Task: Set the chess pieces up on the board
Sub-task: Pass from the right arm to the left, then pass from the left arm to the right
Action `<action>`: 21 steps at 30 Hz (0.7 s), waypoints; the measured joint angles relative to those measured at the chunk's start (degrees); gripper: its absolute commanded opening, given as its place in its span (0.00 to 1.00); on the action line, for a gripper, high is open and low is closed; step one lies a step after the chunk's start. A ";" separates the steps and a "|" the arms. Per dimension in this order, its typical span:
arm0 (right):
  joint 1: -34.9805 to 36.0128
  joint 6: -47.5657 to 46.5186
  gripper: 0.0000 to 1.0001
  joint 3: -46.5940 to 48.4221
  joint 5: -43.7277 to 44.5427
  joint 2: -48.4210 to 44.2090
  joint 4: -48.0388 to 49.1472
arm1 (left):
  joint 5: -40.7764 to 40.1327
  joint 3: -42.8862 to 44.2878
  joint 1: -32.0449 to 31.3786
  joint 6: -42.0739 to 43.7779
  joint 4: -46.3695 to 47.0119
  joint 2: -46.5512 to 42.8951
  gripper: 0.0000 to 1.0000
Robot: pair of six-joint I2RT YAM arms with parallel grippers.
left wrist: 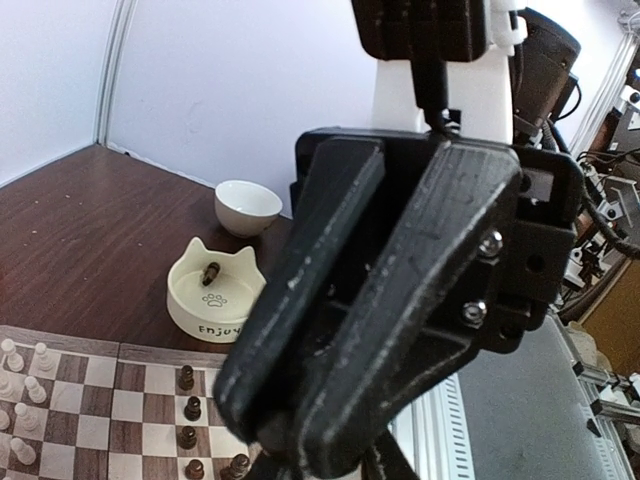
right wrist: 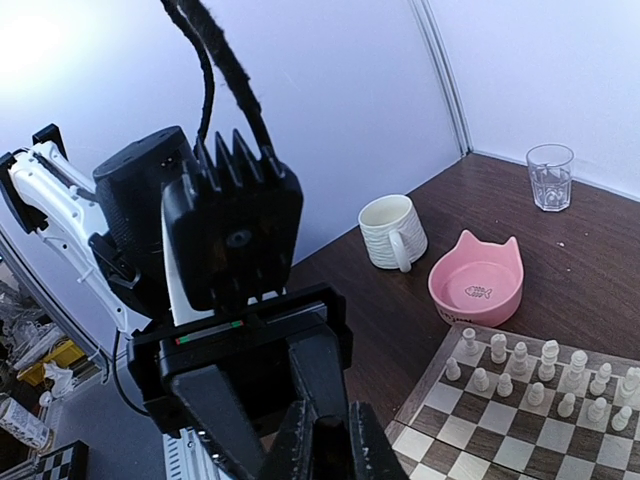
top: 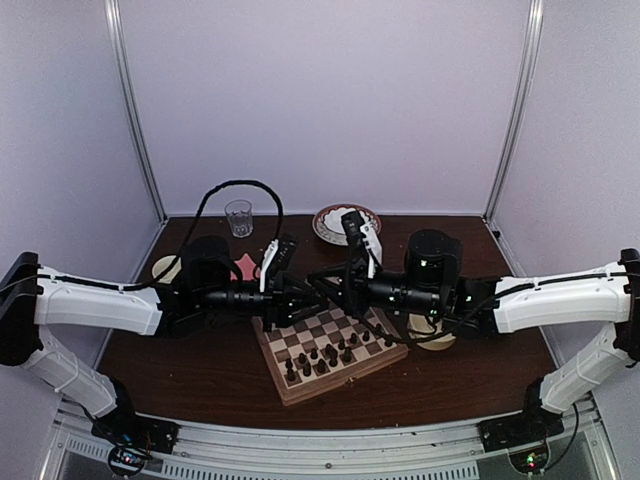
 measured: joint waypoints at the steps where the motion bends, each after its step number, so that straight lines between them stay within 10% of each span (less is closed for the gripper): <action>1: 0.09 0.04 0.04 0.00 -0.17 0.17 0.28 | -0.07 -0.07 0.02 -0.02 0.11 0.00 0.10; 12: 0.33 -0.70 0.55 -0.87 0.72 -2.45 -3.02 | -1.88 -0.04 0.04 2.58 -3.45 -0.11 0.00; 21: 0.31 0.11 0.50 7.30 5.22 -11.67 -28.06 | -3.76 2.25 -0.17 8.63 -11.58 -0.17 0.00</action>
